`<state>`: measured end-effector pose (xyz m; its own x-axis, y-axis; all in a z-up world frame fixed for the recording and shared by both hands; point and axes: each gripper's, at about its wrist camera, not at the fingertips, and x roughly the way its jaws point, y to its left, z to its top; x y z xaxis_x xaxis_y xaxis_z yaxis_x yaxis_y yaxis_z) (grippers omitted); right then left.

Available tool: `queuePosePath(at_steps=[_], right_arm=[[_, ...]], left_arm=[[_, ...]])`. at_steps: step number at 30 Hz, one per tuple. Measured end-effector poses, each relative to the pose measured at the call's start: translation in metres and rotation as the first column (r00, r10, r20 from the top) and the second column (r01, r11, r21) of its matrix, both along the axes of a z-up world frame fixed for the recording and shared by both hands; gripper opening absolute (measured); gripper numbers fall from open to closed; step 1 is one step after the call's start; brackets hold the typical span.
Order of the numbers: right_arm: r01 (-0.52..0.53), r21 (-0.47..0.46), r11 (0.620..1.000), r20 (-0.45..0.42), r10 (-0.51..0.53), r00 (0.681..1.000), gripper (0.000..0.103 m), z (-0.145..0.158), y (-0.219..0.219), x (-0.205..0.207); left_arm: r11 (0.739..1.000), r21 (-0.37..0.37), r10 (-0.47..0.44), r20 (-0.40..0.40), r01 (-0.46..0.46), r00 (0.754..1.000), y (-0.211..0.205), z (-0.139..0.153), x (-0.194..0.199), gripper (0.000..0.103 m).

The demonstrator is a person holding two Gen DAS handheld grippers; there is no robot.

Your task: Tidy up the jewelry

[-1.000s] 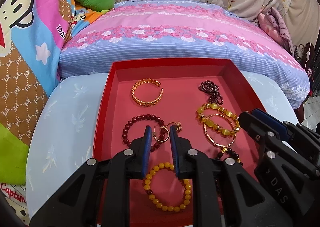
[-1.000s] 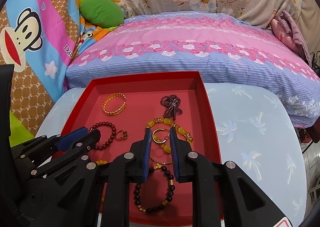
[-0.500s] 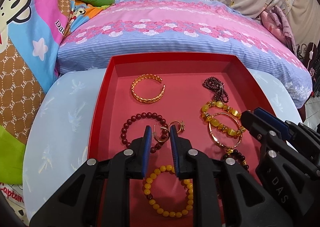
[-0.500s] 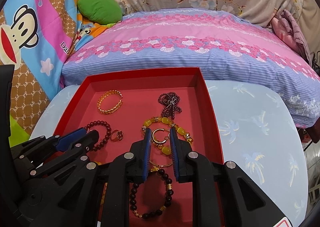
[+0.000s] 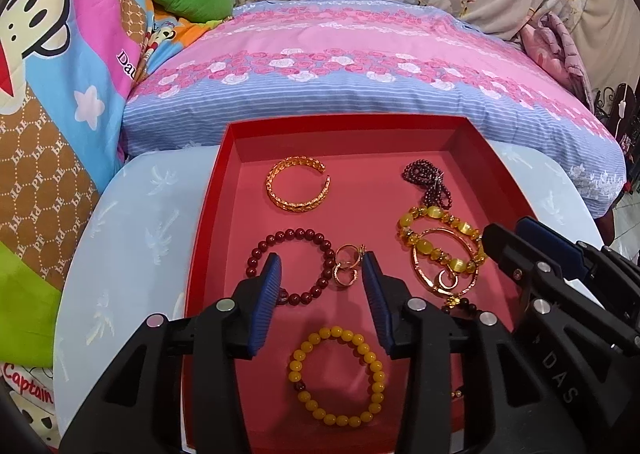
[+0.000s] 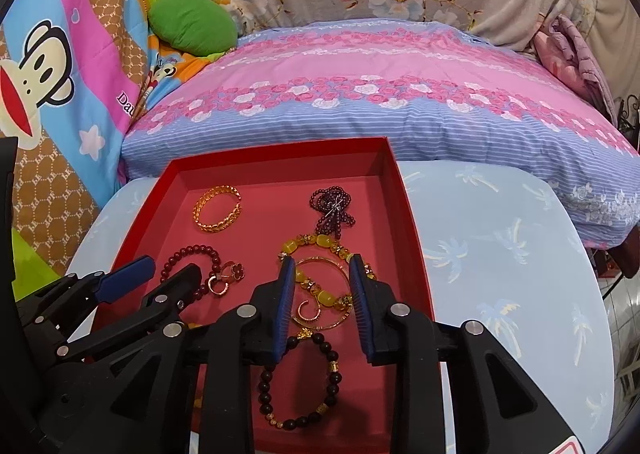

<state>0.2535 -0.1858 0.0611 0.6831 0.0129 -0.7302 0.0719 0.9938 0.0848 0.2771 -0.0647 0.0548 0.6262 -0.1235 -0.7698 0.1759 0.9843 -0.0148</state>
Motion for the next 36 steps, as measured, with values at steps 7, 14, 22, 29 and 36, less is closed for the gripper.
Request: queuePosePath(at_steps=[7,14,22,29,36], right_arm=[[0.027,-0.029,0.999,0.015,-0.027,1.0,0.035,0.019,0.0,-0.018],[0.05,-0.035,0.998,0.041,-0.048,0.998,0.044,0.039,-0.002,-0.044],[0.053,-0.028,0.998,0.053,-0.052,0.997,0.045,0.052,0.002,-0.074],[0.076,-0.015,0.997,0.061,-0.075,0.995,0.058,0.055,0.0,-0.103],[0.073,-0.023,0.997,0.051,-0.071,0.996,0.061,0.051,0.002,-0.123]], left_arm=[[1.0,0.016,0.003,0.035,-0.003,0.999,-0.001,0.019,-0.017,0.042],[1.0,0.007,0.023,0.06,-0.024,0.998,0.007,0.038,-0.039,0.054],[1.0,0.007,0.023,0.076,-0.023,0.997,0.013,0.051,-0.069,0.056],[0.999,0.007,0.052,0.083,-0.053,0.995,0.024,0.055,-0.094,0.071],[0.998,0.02,0.063,0.074,-0.065,0.995,0.031,0.05,-0.115,0.076]])
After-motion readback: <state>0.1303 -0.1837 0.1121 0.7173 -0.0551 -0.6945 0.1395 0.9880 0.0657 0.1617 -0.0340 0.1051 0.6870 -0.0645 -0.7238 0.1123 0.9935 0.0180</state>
